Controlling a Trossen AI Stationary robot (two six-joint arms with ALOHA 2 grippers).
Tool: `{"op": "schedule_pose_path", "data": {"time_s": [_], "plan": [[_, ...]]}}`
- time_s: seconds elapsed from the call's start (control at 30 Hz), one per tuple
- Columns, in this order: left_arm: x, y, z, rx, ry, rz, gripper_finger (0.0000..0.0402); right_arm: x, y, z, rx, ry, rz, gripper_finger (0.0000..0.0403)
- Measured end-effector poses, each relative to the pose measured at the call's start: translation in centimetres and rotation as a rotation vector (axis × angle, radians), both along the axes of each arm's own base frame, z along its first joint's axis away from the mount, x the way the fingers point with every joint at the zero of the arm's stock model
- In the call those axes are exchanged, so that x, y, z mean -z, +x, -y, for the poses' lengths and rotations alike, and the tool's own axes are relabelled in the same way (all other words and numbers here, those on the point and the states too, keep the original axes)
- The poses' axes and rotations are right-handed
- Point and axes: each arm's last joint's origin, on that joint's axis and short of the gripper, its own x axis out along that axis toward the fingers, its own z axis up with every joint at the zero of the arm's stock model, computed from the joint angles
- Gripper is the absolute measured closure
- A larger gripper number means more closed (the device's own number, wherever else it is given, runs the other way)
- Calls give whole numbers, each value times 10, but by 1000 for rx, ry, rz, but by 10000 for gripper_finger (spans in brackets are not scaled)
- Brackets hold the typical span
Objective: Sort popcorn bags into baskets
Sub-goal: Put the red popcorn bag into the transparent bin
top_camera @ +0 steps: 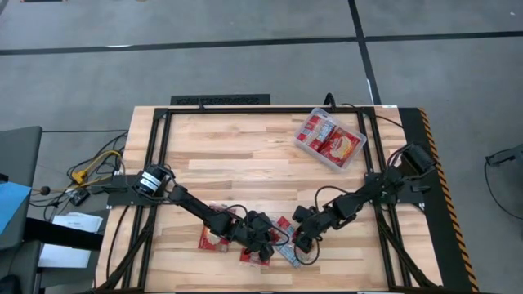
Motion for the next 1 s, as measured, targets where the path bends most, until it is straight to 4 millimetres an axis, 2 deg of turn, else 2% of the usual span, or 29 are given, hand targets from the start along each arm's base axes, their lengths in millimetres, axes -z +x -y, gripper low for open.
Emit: {"op": "schedule_pose_path", "data": {"time_s": [0.13,0.23,0.53,0.6,0.67,0.77,0.9,1.0], "plan": [[1,1,-4,-10,4,-6,401,1,5,2,-39,15,-13,156],[1,2,-6,-22,5,-3,401,4,6,3,-34,17,-27,191],[-5,6,-9,-13,-21,2,401,-6,8,10,-21,43,-17,366],[-11,8,-9,2,-38,-2,402,-9,8,13,-10,65,-22,390],[-21,10,-11,15,-56,-11,401,-13,9,16,21,87,-21,392],[-50,8,-17,28,-60,-16,401,-26,7,19,87,98,9,391],[-101,2,-29,15,-61,12,401,-50,-2,28,159,85,45,397],[-143,-7,-40,-11,-55,97,401,-70,-13,43,226,45,61,394]]}}
